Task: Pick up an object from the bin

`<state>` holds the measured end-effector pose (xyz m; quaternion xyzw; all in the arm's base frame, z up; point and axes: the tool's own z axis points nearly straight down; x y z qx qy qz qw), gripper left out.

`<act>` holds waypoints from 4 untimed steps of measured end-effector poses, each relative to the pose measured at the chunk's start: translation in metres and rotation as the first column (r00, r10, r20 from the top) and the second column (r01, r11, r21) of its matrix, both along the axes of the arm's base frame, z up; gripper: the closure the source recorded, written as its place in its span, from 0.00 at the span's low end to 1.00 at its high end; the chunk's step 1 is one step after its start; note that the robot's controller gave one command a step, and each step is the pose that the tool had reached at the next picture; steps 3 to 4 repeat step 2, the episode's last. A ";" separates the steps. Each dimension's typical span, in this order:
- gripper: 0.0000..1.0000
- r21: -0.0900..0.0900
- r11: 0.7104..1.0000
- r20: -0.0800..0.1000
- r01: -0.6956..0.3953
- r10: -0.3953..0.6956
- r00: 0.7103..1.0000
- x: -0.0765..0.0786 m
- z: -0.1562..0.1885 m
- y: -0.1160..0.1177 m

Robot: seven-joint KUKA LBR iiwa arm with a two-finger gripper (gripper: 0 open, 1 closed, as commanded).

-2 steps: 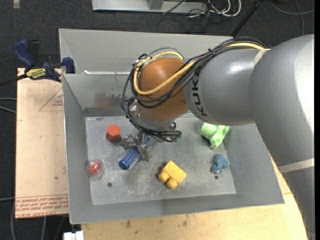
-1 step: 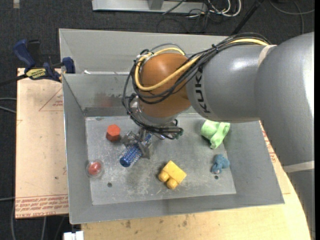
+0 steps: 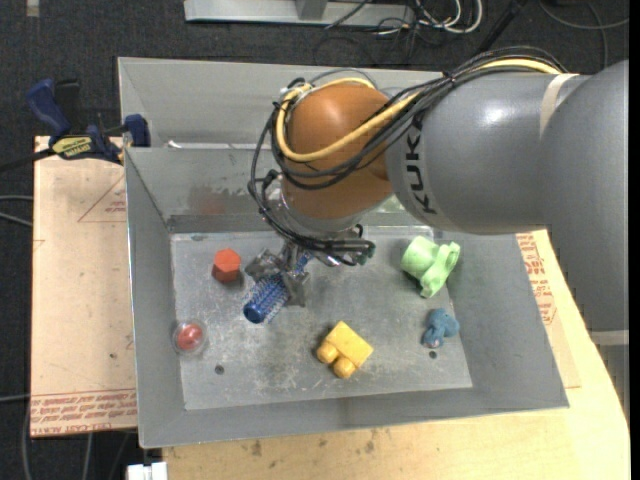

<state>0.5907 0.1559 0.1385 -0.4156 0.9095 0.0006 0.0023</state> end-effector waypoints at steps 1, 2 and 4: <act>1.00 0.000 1.000 0.000 0.003 -0.003 1.000 0.001 0.033 0.001; 1.00 0.000 1.000 -0.002 0.006 -0.006 1.000 0.001 0.041 0.002; 1.00 0.000 1.000 -0.002 0.006 -0.006 1.000 0.001 0.041 0.002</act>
Offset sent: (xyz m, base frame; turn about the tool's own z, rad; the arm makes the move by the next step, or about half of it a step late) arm 0.0000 0.0002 0.0325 0.0000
